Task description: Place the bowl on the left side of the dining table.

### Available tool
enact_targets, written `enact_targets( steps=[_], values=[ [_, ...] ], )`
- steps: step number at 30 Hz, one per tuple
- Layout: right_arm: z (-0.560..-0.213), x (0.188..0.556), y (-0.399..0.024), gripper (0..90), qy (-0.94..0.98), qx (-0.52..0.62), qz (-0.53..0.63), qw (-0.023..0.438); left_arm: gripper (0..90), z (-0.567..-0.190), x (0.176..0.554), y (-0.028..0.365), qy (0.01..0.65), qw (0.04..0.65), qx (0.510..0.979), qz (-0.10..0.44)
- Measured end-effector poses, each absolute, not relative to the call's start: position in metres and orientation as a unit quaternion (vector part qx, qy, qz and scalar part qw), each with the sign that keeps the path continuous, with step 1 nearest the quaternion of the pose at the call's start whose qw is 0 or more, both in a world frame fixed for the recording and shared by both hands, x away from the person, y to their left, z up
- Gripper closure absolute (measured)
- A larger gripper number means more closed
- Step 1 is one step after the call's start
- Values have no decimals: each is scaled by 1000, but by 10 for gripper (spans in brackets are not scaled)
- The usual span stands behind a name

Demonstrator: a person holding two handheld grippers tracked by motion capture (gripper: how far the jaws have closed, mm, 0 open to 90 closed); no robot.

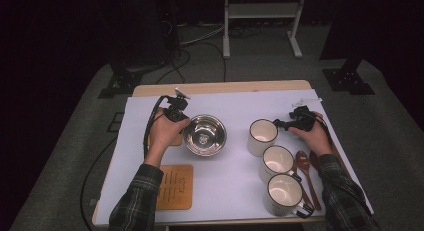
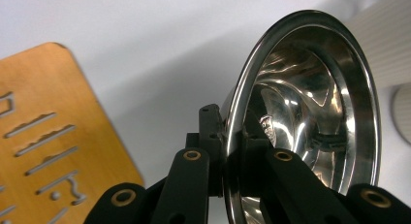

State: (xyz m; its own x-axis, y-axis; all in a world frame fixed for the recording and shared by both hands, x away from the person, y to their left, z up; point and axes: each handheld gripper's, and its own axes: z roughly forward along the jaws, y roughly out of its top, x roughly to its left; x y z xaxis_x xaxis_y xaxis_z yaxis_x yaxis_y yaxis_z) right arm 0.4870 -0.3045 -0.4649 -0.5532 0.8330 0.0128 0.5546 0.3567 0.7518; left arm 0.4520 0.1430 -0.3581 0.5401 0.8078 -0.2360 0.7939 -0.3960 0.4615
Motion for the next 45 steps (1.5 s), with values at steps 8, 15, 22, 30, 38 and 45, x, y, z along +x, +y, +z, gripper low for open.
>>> enact_targets(
  steps=[8,15,22,30,38,45],
  values=[
    [-465,487,-304,266,801,433,366,190,836,-358,462,155,491,260,831,17],
    [-465,488,-305,266,802,432,367,189,836,-358,472,169,504,264,822,21],
    [-465,487,-305,266,801,433,366,189,836,-356,483,185,519,265,812,24],
    [-465,487,-305,266,801,433,366,189,836,-360,493,204,538,255,803,27],
    [-465,487,-305,266,801,433,366,190,836,-362,501,220,556,242,795,32],
    [-465,487,-305,266,802,433,366,189,836,-363,505,232,567,239,787,34]
  ],
)
